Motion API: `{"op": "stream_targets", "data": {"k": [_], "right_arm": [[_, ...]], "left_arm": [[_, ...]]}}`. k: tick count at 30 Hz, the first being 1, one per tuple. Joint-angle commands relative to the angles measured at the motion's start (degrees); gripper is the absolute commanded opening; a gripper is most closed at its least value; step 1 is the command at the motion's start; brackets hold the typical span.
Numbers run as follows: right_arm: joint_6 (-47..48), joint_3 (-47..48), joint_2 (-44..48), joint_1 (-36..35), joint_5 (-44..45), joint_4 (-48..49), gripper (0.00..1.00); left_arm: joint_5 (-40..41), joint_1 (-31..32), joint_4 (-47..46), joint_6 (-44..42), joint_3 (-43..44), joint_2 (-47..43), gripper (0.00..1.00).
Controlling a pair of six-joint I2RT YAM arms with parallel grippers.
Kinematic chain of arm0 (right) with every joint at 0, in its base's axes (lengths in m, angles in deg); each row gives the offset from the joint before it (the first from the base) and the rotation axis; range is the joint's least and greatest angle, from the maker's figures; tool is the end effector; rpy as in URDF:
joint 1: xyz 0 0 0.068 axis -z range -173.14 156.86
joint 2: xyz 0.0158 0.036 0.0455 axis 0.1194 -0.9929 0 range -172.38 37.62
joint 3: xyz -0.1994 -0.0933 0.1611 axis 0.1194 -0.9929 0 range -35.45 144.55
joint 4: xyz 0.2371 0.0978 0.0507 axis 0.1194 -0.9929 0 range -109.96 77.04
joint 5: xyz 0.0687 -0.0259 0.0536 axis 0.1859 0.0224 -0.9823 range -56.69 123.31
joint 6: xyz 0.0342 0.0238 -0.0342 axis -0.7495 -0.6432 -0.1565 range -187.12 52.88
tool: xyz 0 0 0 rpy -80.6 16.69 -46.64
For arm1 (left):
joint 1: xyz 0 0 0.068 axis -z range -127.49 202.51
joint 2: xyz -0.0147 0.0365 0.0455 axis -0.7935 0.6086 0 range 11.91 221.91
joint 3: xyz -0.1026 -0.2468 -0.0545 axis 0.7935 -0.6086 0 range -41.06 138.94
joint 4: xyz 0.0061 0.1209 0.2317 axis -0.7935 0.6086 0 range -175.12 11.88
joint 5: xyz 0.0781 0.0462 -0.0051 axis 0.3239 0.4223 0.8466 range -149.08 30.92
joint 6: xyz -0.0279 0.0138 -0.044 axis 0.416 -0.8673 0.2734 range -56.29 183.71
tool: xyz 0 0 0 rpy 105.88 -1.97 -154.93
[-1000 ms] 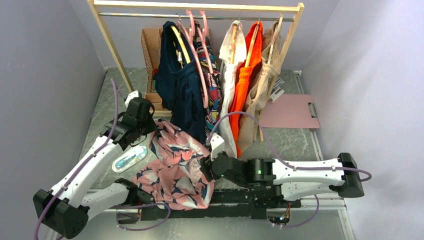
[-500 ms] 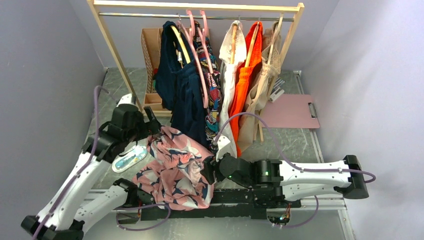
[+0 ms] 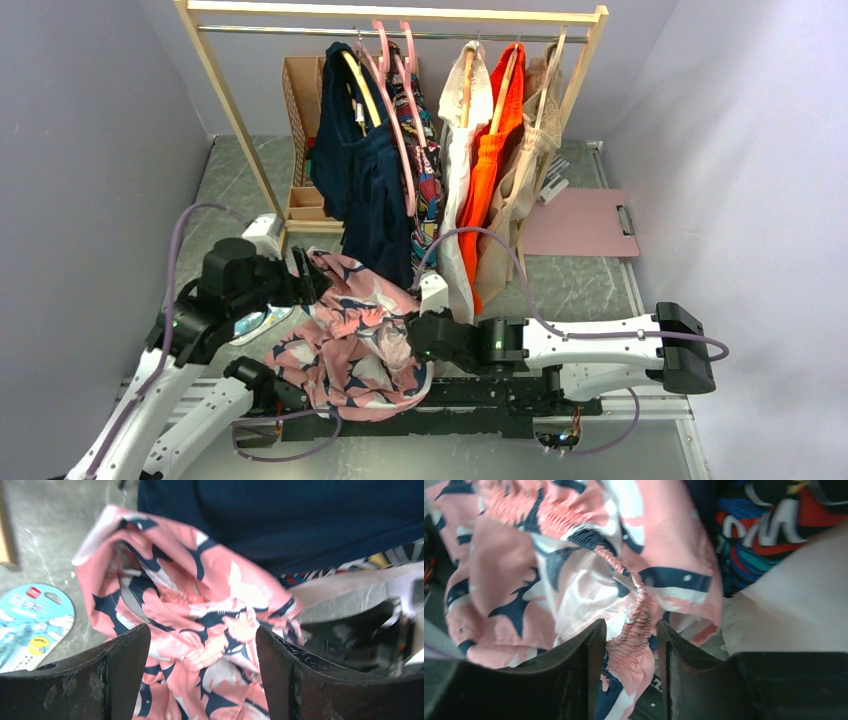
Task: Place the shorts on the hanger
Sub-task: Adjust the shorts at the center of the board.
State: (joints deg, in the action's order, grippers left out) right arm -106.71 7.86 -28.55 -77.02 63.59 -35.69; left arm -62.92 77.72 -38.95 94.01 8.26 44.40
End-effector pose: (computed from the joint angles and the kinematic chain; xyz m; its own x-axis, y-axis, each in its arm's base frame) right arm 0.0431 0.2324 0.2403 -0.5819 -0.2650 -0.7689 -0.5841 0.7940 0.1684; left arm 0.0984 -0.0490 0.3300 -0.6239 -0.2627 -0.7360 0.1888 0.8632 -0.4682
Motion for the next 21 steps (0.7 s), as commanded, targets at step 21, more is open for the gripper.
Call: {"op": "stream_targets", "data": {"k": [21], "right_arm": [[1.62,-3.29,8.28,7.94,-5.96,2.03,0.47]], "left_arm": [[23.29,39.33,6.67,5.58,7.29,28.69,0.89]]}}
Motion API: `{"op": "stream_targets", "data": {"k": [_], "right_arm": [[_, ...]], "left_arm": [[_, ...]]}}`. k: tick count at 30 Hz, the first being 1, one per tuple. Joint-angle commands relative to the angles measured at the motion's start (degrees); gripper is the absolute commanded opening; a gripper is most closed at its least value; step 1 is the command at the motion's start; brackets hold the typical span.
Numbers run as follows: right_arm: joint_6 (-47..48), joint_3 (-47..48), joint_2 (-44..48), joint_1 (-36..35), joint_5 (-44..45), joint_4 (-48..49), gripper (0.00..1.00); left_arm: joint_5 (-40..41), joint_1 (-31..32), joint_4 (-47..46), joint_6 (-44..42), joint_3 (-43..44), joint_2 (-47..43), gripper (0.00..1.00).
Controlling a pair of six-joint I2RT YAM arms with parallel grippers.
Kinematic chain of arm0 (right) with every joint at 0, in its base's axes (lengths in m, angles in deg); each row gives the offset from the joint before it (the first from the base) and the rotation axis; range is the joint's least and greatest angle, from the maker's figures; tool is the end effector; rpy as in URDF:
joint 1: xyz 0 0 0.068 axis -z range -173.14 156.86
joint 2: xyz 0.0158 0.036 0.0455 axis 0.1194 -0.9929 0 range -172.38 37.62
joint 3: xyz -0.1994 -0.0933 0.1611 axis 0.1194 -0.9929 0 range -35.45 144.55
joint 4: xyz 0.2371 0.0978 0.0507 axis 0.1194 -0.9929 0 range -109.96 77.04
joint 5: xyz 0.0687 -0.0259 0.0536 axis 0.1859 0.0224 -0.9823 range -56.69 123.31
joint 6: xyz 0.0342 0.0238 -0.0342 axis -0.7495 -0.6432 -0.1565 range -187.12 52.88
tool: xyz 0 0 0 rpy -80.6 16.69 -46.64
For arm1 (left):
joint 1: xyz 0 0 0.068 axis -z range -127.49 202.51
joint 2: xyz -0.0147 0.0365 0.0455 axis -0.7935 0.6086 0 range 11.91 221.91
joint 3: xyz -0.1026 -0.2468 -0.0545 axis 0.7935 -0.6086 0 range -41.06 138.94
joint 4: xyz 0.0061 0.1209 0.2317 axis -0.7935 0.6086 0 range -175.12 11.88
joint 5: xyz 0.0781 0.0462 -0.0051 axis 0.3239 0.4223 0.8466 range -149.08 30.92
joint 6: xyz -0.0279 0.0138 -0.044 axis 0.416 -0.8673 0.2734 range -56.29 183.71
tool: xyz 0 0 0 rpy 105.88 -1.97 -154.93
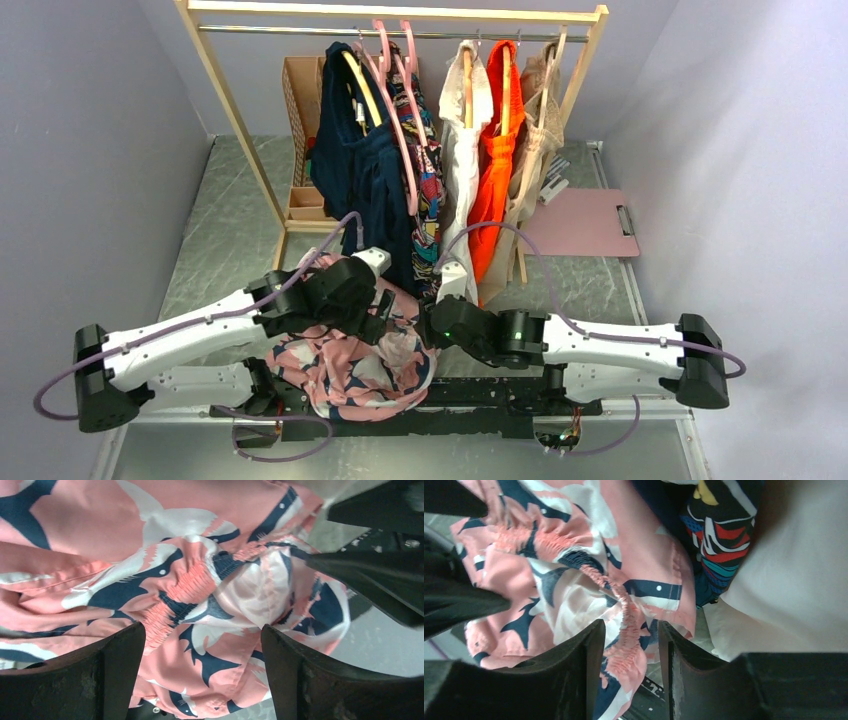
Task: Place the shorts on the hanger
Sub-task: Adjust the shorts at the center of the board.
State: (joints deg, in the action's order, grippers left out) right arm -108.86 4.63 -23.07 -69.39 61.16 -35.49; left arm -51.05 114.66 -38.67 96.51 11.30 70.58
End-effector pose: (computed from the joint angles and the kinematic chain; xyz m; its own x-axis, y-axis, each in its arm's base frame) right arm 0.0681 0.2079 0.2415 -0.6391 -0.1352 -0.7572 -0.4721 0.8461 0.2475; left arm 0.0973 -0.1736 0.2847 -0.7655 0.3006 -0.5688 0.5012 0.8330 -0.2344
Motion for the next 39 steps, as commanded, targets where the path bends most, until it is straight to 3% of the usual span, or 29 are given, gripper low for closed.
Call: {"op": "stream_targets", "data": {"k": [1,10,16,23,26,31,32,33,39], "right_arm": [[4.59,0.00,3.36,0.31,-4.44,1.59,0.48],[8.65,-2.24,11.70,0.29,-10.23,1.47,0.55],[10.13,-3.30,16.67,0.31,-11.22,1.23,0.56],[10.66,-3.42,16.75,0.35,-12.05,1.36,0.56],[10.81,-3.17,16.53,0.23,-12.50,1.39,0.56],[10.75,-2.90,17.28,0.26,-13.04,0.37,0.56],[10.79,-2.95,17.42,0.28,-13.34,0.19,0.56],[10.81,-2.86,17.52,0.27,-13.51,0.06,0.56],[10.81,0.16,14.88,0.22,-15.99,-1.71,0.56]], "left_arm": [[12.41,2.58,7.37,3.14,4.85,3.39,0.91],[12.85,2.67,7.17,-0.64,6.43,13.84,0.95],[10.20,2.65,3.92,-4.00,5.47,16.15,0.95],[13.79,2.55,4.43,-4.43,6.00,21.41,0.91],[17.01,2.32,6.20,-3.13,6.84,24.76,0.74],[22.97,1.85,9.54,0.17,8.08,24.15,0.26],[24.90,1.77,11.21,1.72,8.71,23.29,0.12],[27.42,1.71,13.66,4.23,9.64,22.11,0.08],[31.29,1.32,22.61,13.53,17.19,9.72,0.07]]}}
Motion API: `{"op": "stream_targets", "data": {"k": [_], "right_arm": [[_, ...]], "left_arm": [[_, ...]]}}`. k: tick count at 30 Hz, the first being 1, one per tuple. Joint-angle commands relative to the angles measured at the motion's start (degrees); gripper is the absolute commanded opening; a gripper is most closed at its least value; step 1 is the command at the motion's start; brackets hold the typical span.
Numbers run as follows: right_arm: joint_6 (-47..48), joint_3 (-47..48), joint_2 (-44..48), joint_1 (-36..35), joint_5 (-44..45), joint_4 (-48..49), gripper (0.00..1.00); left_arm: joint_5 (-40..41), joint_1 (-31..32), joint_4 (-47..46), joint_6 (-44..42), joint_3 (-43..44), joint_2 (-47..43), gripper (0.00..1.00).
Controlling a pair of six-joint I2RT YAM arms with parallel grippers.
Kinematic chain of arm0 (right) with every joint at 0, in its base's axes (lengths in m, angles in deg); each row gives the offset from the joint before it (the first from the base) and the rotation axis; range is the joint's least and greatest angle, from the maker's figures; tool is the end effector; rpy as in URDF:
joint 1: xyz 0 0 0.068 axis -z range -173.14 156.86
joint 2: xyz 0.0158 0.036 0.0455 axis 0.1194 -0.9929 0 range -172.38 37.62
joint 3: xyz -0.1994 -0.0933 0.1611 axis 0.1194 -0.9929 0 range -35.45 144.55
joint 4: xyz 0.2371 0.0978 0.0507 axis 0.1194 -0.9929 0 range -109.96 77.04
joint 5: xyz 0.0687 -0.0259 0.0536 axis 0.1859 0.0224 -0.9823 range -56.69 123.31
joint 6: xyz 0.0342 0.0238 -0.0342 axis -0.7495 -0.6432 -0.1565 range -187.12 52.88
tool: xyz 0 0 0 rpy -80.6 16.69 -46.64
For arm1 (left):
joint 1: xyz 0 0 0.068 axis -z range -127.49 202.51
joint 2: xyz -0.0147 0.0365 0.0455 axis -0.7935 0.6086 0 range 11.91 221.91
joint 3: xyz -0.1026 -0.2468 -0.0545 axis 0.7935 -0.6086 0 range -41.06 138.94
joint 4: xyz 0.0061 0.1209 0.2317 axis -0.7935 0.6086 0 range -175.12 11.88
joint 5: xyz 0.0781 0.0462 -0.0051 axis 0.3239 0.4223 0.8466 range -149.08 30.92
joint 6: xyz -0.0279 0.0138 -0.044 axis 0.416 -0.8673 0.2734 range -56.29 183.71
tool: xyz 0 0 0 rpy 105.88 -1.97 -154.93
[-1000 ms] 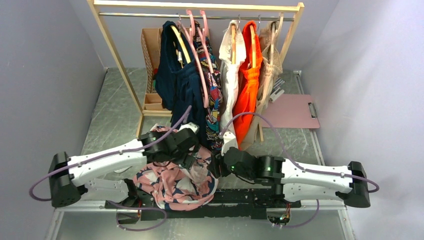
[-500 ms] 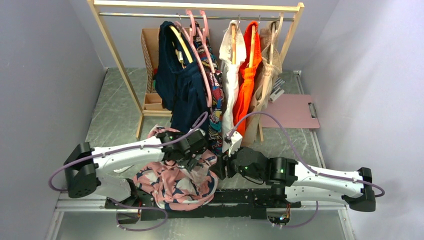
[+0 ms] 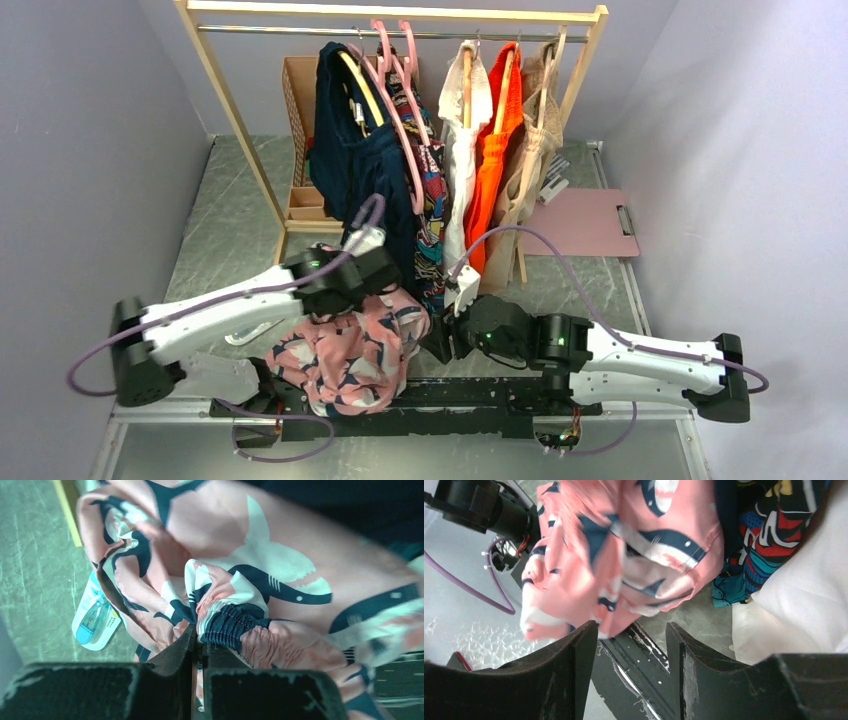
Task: Place the shorts on the hanger
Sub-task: Adjust the shorts at the center of the board.
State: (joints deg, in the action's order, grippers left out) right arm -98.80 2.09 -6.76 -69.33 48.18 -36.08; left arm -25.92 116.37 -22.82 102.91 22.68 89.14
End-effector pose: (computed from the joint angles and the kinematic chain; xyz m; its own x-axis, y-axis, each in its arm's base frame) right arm 0.0509 0.1683 0.2744 -0.5665 -0.1781 -0.8046 -0.6909 0.6348 0.3460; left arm 0.1229 -0.2063 0.2715 -0.7686 0.3651 -0.5253 0.2666 0.9293 0.2558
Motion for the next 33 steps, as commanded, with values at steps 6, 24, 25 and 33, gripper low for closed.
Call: {"op": "stream_targets", "data": {"k": [6,24,25,33], "right_arm": [[1.52,8.21,-9.30,-4.15,-6.44,3.30,0.59],[-9.57,25.33,-34.47,-21.79,20.13,8.68,0.71],[-11.61,26.69,-36.07,-21.77,21.20,6.37,0.71],[-22.20,31.81,-43.15,-21.72,31.83,-8.75,0.64]], "left_arm": [[7.45,-0.57,7.01,10.27,8.72,-17.66,0.07],[9.95,-1.69,8.56,9.47,12.72,-14.62,0.07],[9.69,-1.71,8.35,8.94,12.91,-14.31,0.07],[8.85,-1.80,8.46,9.49,13.16,-13.97,0.07]]}}
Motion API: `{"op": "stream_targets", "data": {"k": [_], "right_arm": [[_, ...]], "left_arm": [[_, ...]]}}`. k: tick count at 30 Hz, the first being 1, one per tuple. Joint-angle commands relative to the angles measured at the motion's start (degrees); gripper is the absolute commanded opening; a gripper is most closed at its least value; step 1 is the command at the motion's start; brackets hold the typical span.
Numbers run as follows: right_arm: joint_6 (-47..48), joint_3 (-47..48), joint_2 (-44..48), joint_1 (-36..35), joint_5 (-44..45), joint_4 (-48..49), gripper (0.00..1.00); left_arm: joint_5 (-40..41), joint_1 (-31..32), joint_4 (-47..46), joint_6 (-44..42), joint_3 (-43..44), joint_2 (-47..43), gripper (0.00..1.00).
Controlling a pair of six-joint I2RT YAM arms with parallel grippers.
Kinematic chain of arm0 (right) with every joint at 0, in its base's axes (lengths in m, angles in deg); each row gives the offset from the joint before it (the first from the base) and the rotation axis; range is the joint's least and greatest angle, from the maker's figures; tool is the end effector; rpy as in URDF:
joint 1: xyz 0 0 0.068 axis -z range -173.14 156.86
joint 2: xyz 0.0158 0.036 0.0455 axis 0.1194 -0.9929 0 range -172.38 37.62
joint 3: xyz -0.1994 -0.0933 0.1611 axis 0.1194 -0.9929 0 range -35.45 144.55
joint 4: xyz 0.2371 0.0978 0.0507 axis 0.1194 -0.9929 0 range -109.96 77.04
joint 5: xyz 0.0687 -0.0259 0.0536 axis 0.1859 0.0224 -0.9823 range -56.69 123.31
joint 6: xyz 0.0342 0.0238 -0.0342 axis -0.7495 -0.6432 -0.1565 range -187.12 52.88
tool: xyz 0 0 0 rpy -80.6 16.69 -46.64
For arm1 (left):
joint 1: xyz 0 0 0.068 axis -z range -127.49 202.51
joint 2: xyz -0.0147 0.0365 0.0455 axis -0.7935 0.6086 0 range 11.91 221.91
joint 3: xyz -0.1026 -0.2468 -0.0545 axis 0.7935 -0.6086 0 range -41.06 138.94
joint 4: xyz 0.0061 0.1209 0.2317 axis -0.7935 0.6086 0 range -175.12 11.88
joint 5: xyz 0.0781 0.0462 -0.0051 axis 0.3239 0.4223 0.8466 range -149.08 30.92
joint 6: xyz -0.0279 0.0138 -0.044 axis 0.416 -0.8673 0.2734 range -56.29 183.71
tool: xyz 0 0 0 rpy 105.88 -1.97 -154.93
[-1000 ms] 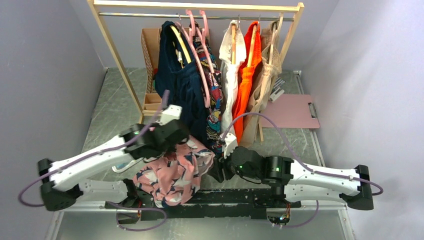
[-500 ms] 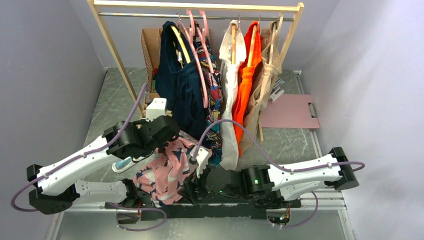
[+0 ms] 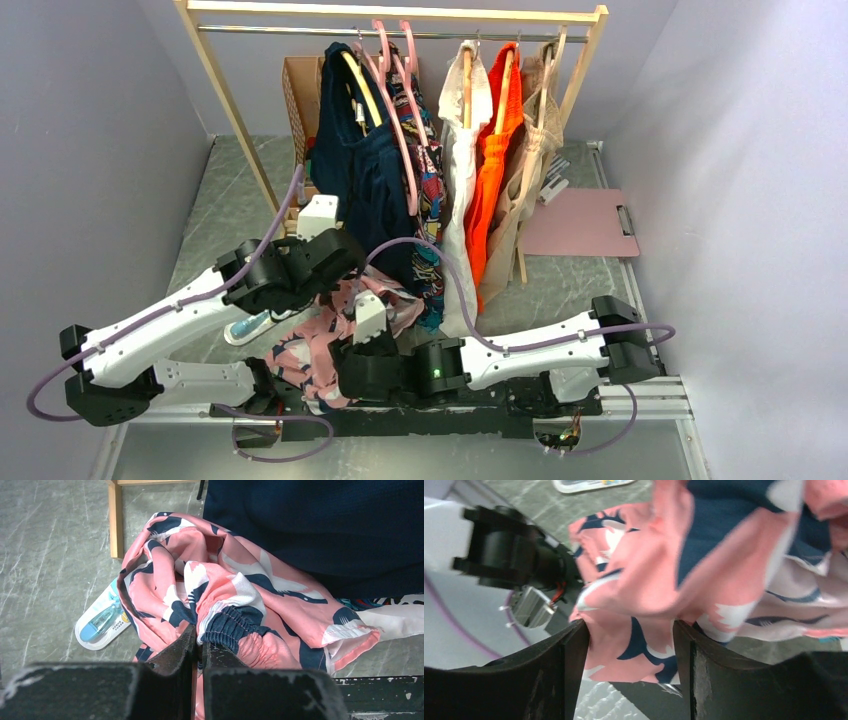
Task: Place the shorts on the hanger
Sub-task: Adjust the shorts at the center of the board.
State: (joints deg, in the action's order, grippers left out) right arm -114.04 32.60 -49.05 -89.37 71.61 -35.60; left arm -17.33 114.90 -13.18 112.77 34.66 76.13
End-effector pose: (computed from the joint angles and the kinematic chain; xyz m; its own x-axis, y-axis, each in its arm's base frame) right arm -0.0141 0.3330 0.2884 -0.5579 -0.1716 -0.8120 -0.6196 0.7370 0.2699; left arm 0.1058 -0.1511 0.3713 -0.6486 0.0240 -0.7608 0.0289 0.9996 0.0069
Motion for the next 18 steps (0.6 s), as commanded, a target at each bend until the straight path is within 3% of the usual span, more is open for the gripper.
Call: {"op": "stream_targets", "data": {"k": [1,4,5,12,18], "right_arm": [[-7.49,1.04,-0.45,-1.57,9.48,-10.53,0.52],[-7.87,0.49,2.85,-1.21,12.41,-14.61,0.07],[-6.82,0.92,4.75,-1.15,13.45,-16.30,0.00],[16.04,12.77,21.57,-1.15,16.47,-21.67,0.00],[16.08,19.43,27.71,-1.00,24.23,-34.50,0.00]], "left_arm": [[0.07,-0.34,-1.45,-0.36,0.98,-1.52,0.07],[-0.30,-0.34,-1.18,-0.58,1.78,-3.22,0.07],[-0.66,-0.34,-0.95,-1.12,3.39,-3.57,0.07],[-7.77,-0.34,-3.30,-10.17,19.74,-7.55,0.07],[-13.10,-0.34,-11.38,-12.23,20.84,-15.24,0.07]]}}
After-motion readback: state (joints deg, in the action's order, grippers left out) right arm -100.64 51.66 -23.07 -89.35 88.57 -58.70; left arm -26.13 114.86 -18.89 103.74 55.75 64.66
